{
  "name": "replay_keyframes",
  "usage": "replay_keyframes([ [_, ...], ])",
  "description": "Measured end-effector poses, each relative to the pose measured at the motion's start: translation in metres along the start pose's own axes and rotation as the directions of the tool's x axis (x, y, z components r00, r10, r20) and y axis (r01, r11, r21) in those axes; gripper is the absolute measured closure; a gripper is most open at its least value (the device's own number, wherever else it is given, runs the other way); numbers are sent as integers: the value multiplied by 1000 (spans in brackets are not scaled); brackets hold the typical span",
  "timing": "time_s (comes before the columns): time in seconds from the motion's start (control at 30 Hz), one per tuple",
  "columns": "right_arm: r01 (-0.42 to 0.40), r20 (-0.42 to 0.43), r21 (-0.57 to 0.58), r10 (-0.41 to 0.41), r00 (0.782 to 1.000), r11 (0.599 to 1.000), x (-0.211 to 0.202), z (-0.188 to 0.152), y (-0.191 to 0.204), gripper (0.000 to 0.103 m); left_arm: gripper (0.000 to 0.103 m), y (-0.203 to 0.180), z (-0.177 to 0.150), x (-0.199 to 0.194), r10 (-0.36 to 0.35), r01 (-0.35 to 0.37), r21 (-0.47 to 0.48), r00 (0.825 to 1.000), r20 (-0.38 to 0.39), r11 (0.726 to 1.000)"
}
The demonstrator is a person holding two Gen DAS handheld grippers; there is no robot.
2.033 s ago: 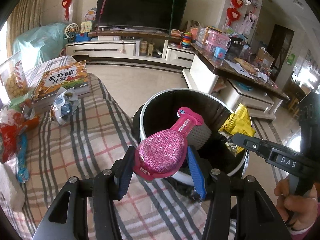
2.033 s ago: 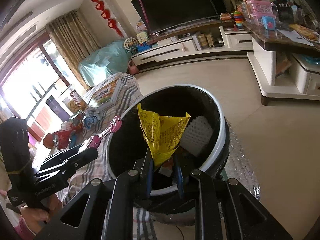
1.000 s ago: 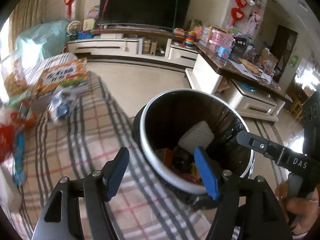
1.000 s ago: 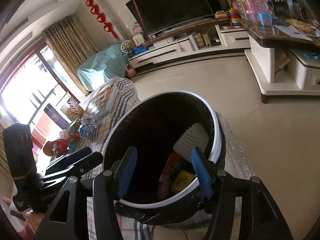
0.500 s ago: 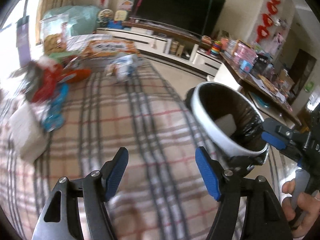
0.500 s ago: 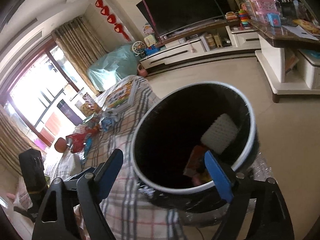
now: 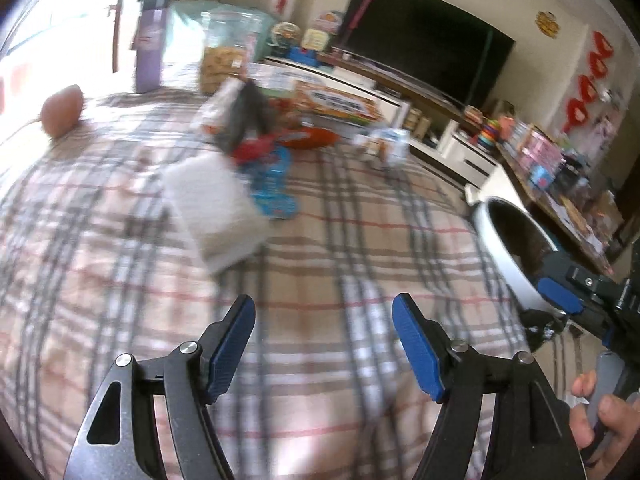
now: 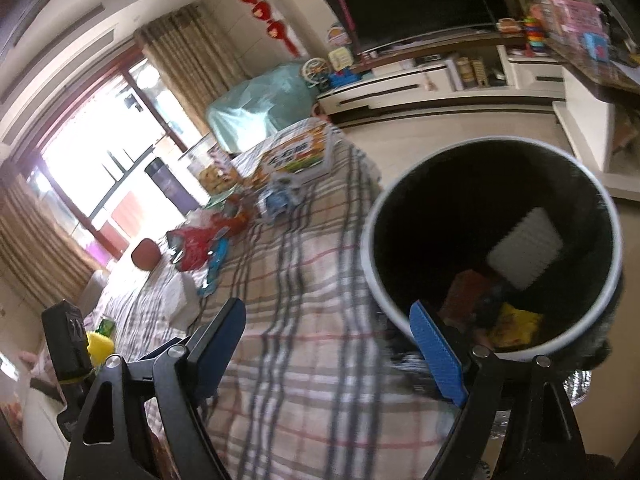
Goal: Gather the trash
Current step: 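Grasp the white foam block with the left tool while the right tool grasps the crumpled foil wrapper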
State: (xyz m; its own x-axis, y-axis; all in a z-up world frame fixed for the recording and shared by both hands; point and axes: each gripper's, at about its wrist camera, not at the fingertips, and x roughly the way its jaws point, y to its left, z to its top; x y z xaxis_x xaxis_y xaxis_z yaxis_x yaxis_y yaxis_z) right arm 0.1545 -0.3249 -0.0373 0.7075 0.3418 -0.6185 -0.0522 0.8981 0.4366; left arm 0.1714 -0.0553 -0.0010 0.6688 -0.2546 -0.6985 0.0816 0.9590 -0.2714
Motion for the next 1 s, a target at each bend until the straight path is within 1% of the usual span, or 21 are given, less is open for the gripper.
replay_keyframes([
  [0.1,-19,-13,-31,18,1000,999,11,0,17,17,30,14,2,-11,46,-45,-23,999,20,999],
  [0.17,-28,-21,-45,27,999,999,17,1,24,17,26,20,2,-17,68,-67,-38,997,29,997],
  [0.37,-50,-56,-90,45,997,995,45,6,47,17,24,29,13,-16,115,-113,-69,993,27,991],
  [0.63,-56,-57,-112,49,997,992,87,26,63,17,24,33,26,15,139,-138,-102,990,0,985],
  [0.83,-42,-58,-87,37,998,995,124,50,60,17,24,37,36,38,176,-178,-121,984,-23,977],
  [1.0,-23,-65,-51,20,998,998,154,66,52,18,25,41,45,51,165,-166,-120,986,-20,979],
])
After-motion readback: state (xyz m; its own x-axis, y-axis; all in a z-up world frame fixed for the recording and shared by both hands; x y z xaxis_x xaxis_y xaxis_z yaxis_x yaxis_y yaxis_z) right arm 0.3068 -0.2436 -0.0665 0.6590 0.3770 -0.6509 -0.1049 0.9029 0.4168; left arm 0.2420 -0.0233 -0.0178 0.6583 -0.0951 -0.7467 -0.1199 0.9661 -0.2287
